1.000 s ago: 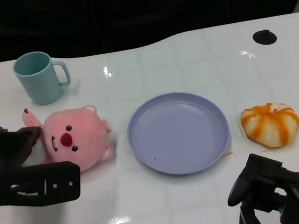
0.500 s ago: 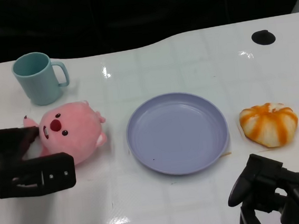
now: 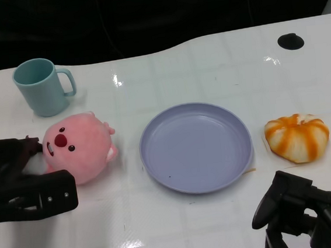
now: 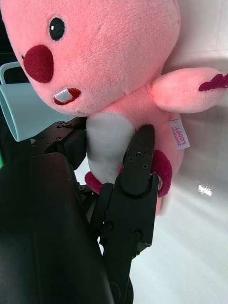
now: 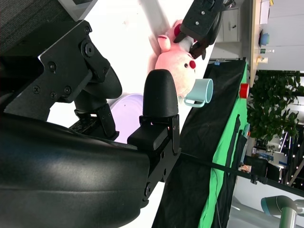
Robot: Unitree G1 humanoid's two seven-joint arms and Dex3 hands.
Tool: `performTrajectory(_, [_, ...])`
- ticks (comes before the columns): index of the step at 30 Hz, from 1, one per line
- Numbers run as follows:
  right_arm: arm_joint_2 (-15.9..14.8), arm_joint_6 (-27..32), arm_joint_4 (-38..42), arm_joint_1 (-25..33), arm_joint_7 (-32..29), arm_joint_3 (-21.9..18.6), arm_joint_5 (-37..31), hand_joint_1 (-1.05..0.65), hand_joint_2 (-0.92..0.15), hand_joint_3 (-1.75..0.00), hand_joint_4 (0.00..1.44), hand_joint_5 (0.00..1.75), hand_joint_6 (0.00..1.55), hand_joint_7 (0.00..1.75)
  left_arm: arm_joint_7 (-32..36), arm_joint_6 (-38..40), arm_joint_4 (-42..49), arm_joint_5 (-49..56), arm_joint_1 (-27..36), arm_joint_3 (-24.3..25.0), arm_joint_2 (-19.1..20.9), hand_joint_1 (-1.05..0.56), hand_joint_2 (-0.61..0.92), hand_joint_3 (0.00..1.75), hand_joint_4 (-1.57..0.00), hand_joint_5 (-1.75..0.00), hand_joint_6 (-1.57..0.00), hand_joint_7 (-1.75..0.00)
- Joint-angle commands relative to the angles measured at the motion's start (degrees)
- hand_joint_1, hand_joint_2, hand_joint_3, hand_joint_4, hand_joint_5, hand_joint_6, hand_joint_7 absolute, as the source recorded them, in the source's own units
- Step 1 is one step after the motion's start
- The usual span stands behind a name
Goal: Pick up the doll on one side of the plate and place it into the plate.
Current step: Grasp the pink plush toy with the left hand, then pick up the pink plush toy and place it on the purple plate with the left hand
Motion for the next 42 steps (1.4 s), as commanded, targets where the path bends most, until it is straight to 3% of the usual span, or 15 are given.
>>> performTrajectory(1, [-0.03, -0.08, -0.13, 0.07, -0.22, -0.18, 0.2, 0.08, -0.41, -1.41, 0.73, 1.75, 0.62, 1.54, 5.11, -0.93, 0.95, -1.06, 3.69, 0.54, -0.55, -0.22, 0.92, 0.27, -0.73, -1.71, -0.65, -1.42])
performTrajectory(2, [0.0, -0.17, -0.05, 0.03, -0.24, -0.21, 0.21, 0.08, -0.41, -1.41, 0.73, 1.75, 0.62, 1.54, 7.16, -1.2, 0.87, -1.24, 3.84, 0.83, -0.64, -0.22, 0.92, 0.25, -0.78, -1.73, -0.61, -1.61])
performTrajectory(5, [-0.07, -0.55, 0.26, -0.14, -0.24, -0.37, 0.09, 0.09, -0.41, -1.41, 0.73, 1.75, 0.62, 1.54, 13.06, -0.89, -0.24, -1.12, 4.3, 1.25, -0.94, -0.2, 0.92, 0.24, -0.85, -1.74, -0.62, -1.73])
performTrajectory(7, [-0.13, -0.61, 0.34, -0.24, -0.27, -0.45, -0.05, 0.09, -0.41, -1.41, 0.73, 1.75, 0.62, 1.54, 14.95, -1.25, -1.52, -1.63, 4.65, 1.78, -0.98, -0.19, 0.91, 0.28, -0.87, -1.75, -0.63, -1.74])
performTrajectory(9, [-0.17, -0.41, 0.24, -0.26, -0.35, -0.5, -0.21, 0.08, -0.41, -1.4, 0.73, 1.75, 0.62, 1.54, 16.1, -1.27, -3.65, -2.05, 5.17, 2.38, -0.86, -0.21, 0.78, 0.59, -0.9, -1.75, -0.63, -1.75])
performTrajectory(11, [-0.17, -0.41, 0.32, -0.26, -0.41, -0.51, -0.32, 0.08, -0.41, -1.4, 0.73, 1.75, 0.62, 1.54, 16.64, -0.62, -5.1, -1.89, 5.5, 2.62, -0.78, -0.21, 0.7, 0.74, -0.9, -1.75, -0.64, -1.75])
performTrajectory(16, [-0.17, -0.82, 1.06, -0.48, -0.39, -0.48, -0.31, 0.09, -0.41, -1.4, 0.72, 1.75, 0.62, 1.54, 17.75, 0.96, -7.92, -1.82, 6.22, 3.4, -0.51, -0.16, 0.58, 0.81, -0.89, -1.75, -0.63, -1.75])
performTrajectory(23, [0.28, -2.04, 3.0, -1.32, -0.52, 0.02, -0.36, 0.1, -0.41, -1.41, 0.72, 1.75, 0.61, 1.55, 17.03, 0.92, -14.41, -2.39, 7.65, 5.15, -0.25, -0.19, 0.56, 0.92, -0.92, -1.75, -0.65, -1.75])
performTrajectory(31, [0.57, -1.45, 3.04, -1.34, -1.03, 0.66, -0.84, 0.09, -0.4, -1.41, 0.72, 1.75, 0.62, 1.55, 11.7, 4.51, -25.83, -2.3, 9.76, 5.81, -1.39, -0.19, 0.53, 0.98, -0.9, -1.75, -0.66, -1.75])
performTrajectory(42, [0.43, -1.69, 2.78, -0.71, -0.63, 1.1, -0.71, 0.1, -0.41, -1.38, 0.71, 1.75, 0.61, 1.55, -0.06, 13.41, -36.88, -5.24, 10.08, 6.18, -8.29, -0.2, 0.51, 1.07, -0.91, -1.75, -0.69, -1.75])
